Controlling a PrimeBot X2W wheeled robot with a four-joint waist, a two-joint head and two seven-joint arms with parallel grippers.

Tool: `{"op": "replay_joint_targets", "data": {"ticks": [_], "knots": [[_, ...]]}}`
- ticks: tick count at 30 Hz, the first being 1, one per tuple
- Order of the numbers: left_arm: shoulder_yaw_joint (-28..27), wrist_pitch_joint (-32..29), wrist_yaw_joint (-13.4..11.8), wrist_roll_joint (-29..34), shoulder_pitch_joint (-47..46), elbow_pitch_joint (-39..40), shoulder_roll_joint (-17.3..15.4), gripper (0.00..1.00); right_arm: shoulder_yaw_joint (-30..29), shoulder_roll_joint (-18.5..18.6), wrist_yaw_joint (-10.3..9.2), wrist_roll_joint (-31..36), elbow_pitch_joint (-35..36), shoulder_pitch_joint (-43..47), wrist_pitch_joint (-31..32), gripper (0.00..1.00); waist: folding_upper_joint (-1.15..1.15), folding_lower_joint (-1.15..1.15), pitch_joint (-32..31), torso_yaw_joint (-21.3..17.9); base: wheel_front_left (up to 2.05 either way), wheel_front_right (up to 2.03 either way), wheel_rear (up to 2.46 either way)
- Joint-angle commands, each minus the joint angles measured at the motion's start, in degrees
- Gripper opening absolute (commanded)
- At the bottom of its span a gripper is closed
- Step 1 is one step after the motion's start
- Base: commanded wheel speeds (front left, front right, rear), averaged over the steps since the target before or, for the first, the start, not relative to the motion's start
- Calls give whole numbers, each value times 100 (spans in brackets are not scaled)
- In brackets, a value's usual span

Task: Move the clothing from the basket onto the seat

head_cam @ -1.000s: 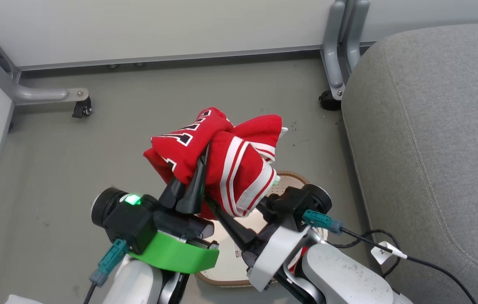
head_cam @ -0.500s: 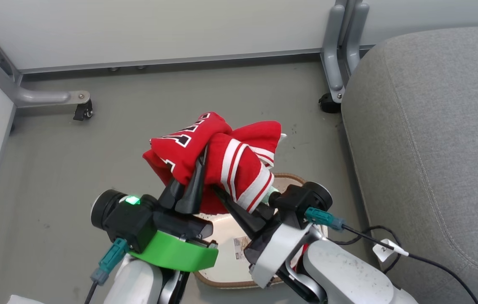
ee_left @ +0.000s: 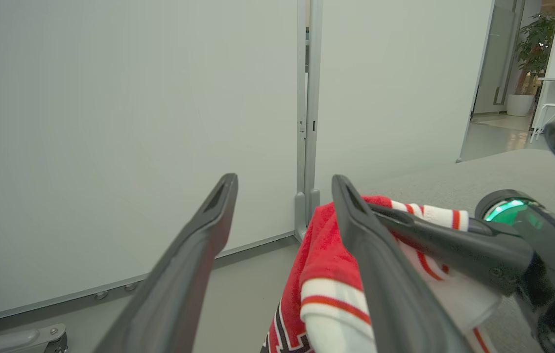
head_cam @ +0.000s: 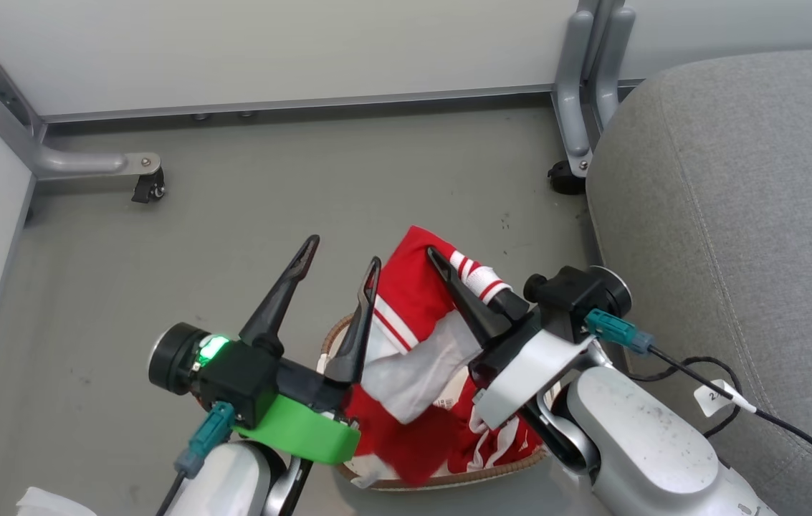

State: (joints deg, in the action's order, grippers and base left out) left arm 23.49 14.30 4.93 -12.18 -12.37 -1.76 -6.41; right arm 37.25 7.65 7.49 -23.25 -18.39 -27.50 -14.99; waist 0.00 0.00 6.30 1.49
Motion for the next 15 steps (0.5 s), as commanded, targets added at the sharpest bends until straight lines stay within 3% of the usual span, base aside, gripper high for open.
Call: {"op": "replay_joint_targets", "data": {"ticks": [1,15], "knots": [[72,-57,35,84,46,-9,-82,100,-94,4,0,50,-34,84,-28,0,0,0,-14,1,0,0,0],[999,-513,199,218,398,-87,-378,100,-616,35,0,197,-350,419,-28,0,0,0,-94,-41,0,0,0]]}}
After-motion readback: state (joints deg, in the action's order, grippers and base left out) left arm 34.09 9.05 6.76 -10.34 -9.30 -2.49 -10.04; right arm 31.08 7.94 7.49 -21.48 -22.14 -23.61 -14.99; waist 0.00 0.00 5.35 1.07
